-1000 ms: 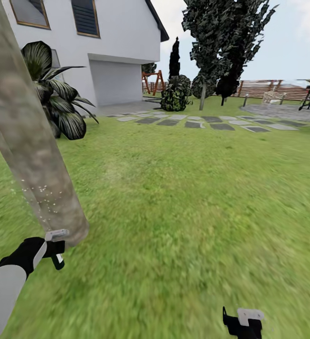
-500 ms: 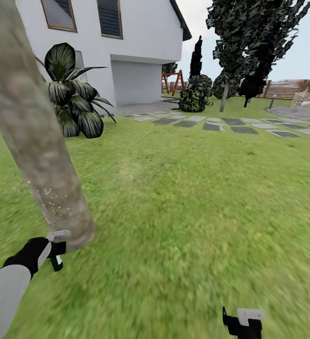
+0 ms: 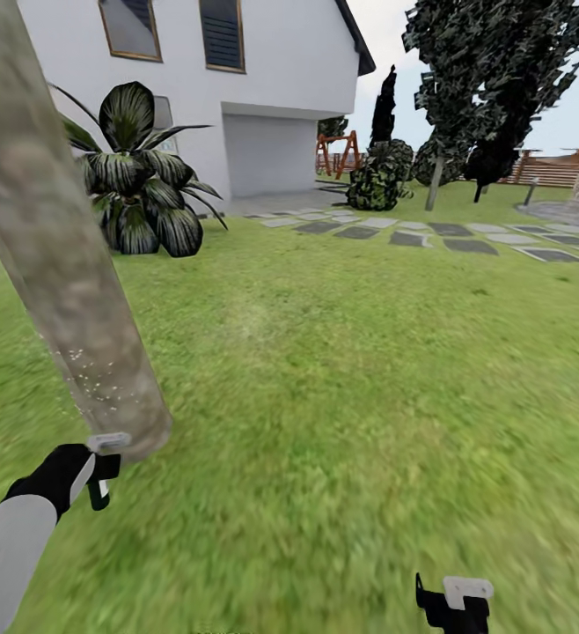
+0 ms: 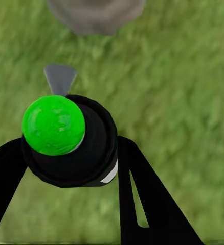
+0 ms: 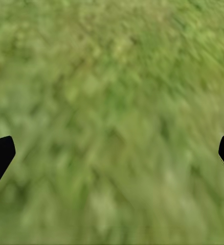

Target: In the garden, pick up the pesticide atomizer on the floor and spray pesticide onto both trees until each tree trunk is fully covered.

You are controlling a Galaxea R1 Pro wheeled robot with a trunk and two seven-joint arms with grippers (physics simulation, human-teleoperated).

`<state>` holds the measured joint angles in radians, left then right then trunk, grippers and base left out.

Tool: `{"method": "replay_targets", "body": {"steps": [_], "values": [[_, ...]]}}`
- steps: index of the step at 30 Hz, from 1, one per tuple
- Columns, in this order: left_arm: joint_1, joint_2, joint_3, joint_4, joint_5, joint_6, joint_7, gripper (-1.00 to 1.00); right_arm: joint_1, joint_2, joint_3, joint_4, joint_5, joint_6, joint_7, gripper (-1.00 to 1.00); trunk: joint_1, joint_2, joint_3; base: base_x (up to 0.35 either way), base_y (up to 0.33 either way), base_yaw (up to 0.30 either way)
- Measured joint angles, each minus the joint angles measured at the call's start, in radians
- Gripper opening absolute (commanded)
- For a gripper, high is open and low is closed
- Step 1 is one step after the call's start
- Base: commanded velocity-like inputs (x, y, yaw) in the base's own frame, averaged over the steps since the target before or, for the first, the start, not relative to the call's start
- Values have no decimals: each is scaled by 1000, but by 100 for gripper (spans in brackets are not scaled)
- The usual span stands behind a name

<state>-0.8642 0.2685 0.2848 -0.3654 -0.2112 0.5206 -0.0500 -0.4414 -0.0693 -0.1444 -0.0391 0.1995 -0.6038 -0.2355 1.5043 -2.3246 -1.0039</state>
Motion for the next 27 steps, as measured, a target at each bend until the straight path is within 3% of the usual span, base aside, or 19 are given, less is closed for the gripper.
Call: {"method": "replay_targets", "body": {"steps": [12, 27], "values": [[0, -6, 2, -3, 2, -5, 19, -100, 0, 0, 1, 0, 0, 0, 1, 100, 0, 0, 0, 223, -208, 266], [0, -8, 2, -3, 2, -6, 21, -100, 0, 0, 0, 1, 0, 0, 2, 100, 0, 0, 0, 196, -220, 16]]}}
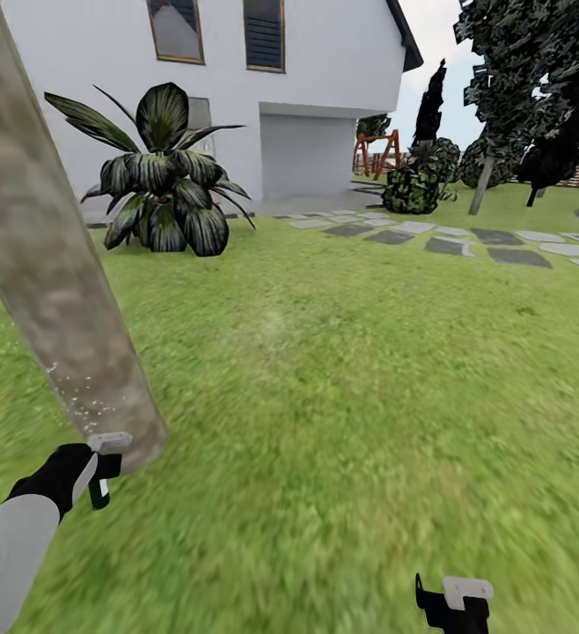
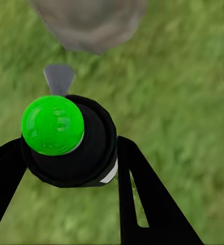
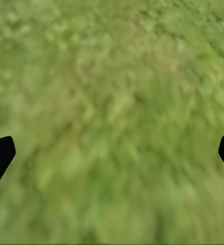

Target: In the garden, pick up the pesticide atomizer on the floor and spray pesticide onto both trees until each tree trunk is fully covered.

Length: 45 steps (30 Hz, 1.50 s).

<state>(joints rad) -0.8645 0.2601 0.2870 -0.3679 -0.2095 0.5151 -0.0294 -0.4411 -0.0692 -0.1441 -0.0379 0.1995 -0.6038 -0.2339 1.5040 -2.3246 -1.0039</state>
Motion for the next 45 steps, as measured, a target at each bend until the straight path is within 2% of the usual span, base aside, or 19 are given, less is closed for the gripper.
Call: {"method": "replay_targets", "body": {"steps": [17, 45], "values": [[0, 0, 0, 0, 0, 1, 0, -100, 0, 0, 1, 0, 0, 0, 0, 100, 0, 0, 0, 175, -231, 26], [0, 3, 0, -2, -1, 0, 0, -100, 0, 0, 1, 0, 0, 0, 0, 100, 0, 0, 0, 188, -230, 256]]}}
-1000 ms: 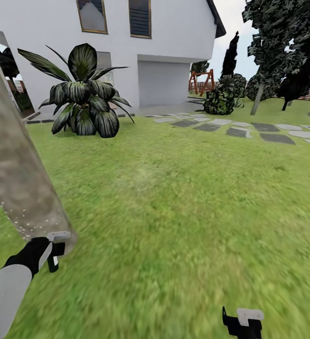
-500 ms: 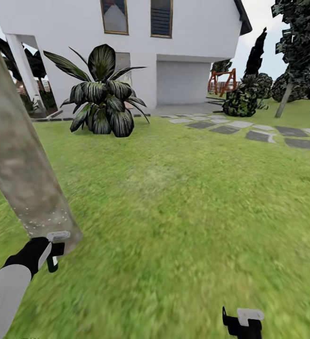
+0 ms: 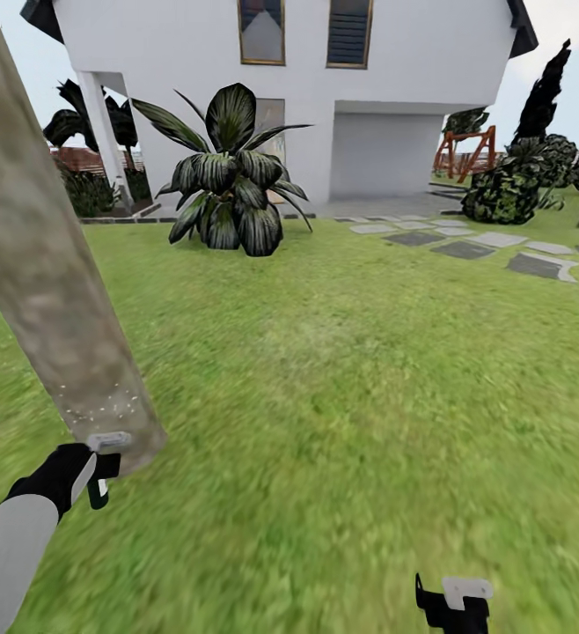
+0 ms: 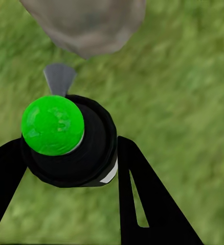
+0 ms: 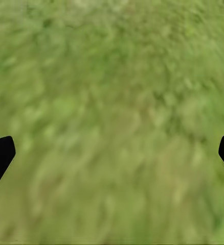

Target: In the garden, pick up the pesticide atomizer on the floor and spray pesticide onto both trees until each tree trunk is fully covered.

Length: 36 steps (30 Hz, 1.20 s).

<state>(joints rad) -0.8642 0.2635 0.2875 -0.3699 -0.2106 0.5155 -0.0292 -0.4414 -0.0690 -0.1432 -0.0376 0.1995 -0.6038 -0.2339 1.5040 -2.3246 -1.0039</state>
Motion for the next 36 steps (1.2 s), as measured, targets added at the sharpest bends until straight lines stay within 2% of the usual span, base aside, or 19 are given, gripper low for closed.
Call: {"method": "replay_targets", "body": {"steps": [7, 14, 20, 24, 26, 29, 32, 36], "values": [[0, 0, 0, 1, 0, -1, 0, -100, 0, 1, 0, 0, 0, 0, 0, 100, 0, 0, 0, 139, -247, 256], [0, 1, 5, 2, -1, -3, 1, -100, 0, 1, 0, 0, 0, 0, 0, 100, 0, 0, 0, 24, -273, 71], [-1, 1, 7, -4, 11, -3, 1, -100, 0, 0, -1, -3, 0, 0, 0, 100, 0, 0, 0, 225, -197, 262], [-2, -2, 12, -106, 11, 10, -3, -100, 0, -1, -2, -3, 0, 0, 0, 100, 0, 0, 0, 278, -157, 277], [-11, -3, 11, -154, 11, 50, -4, -100, 0, -1, -2, -3, 0, 0, 0, 100, 0, 0, 0, 282, -142, 277], [-15, -3, 7, -165, 11, 86, -5, -100, 0, -1, -2, -3, 0, 0, 0, 100, 0, 0, 0, 277, -140, 277], [-17, 1, 3, -167, 11, 99, -9, -100, 0, 0, -2, -3, 0, 0, 0, 100, 1, 0, 0, -131, -21, 223], [-23, -12, 3, -173, 13, 100, -10, -100, 0, -1, -2, -3, 0, 0, 0, 100, 0, 0, 0, -34, -1, 28]]}}
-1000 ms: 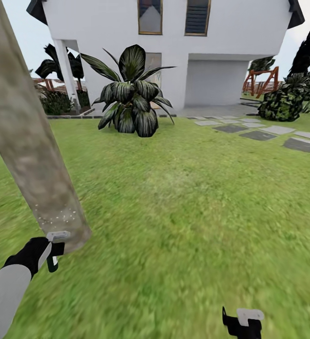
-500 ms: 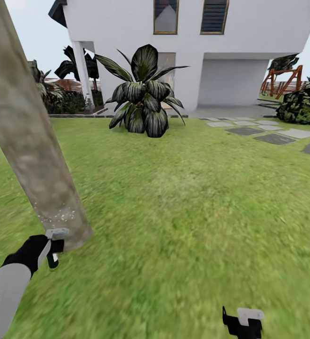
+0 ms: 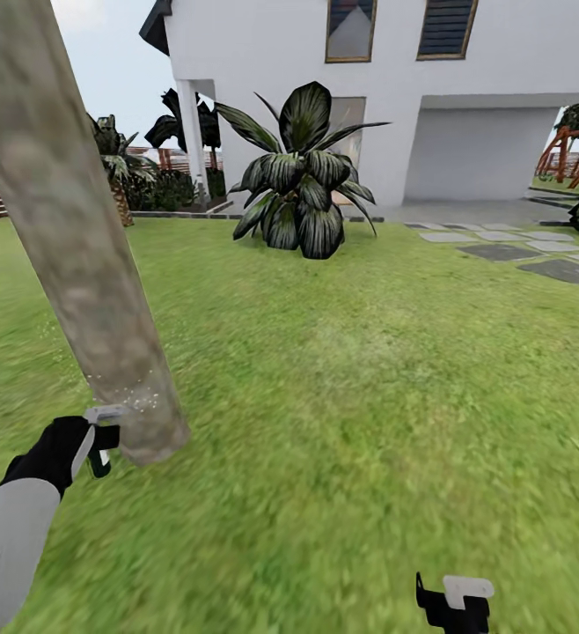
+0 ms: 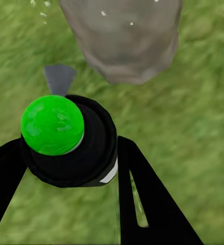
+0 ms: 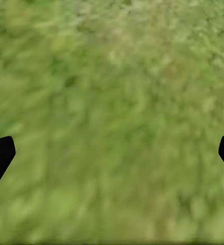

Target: In the garden, pick up the pesticide atomizer on the floor and spray pesticide onto both trees until each tree trunk is fully covered.

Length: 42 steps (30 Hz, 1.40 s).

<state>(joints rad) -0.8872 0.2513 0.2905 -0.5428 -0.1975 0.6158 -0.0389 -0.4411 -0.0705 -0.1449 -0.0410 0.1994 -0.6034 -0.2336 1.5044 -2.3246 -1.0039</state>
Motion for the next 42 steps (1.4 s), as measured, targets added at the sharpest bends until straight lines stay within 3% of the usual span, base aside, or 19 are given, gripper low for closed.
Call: {"method": "replay_targets", "body": {"steps": [6, 10, 12, 16, 19, 42], "values": [[-85, 0, -2, -28, -14, 85, -3, -100, 0, -2, 0, 0, 0, -1, 0, 100, 0, 0, 0, -1, 0, 0], [-89, 21, -4, -28, -17, 87, -4, -100, 0, -2, 0, 0, 0, -2, 0, 100, 0, 0, 0, 0, 0, 3], [-85, 18, -12, -28, -11, 87, -4, -100, 0, -1, 0, 0, 0, -2, 0, 100, 0, 0, 0, 0, 0, 101], [-84, 0, -83, -31, -7, 85, -4, -100, 0, -1, 0, 0, 0, -2, 0, 100, 0, 0, 0, 44, -77, 177], [-83, -8, -108, -31, -9, 84, -3, -100, 0, -2, 0, 0, 0, -2, 0, 100, 0, 0, 0, 135, -219, 28], [-89, -10, -109, -29, -7, 85, 0, -100, 0, -1, 0, 0, 0, -2, 0, 100, 0, 0, 0, 130, -249, 1]]}}
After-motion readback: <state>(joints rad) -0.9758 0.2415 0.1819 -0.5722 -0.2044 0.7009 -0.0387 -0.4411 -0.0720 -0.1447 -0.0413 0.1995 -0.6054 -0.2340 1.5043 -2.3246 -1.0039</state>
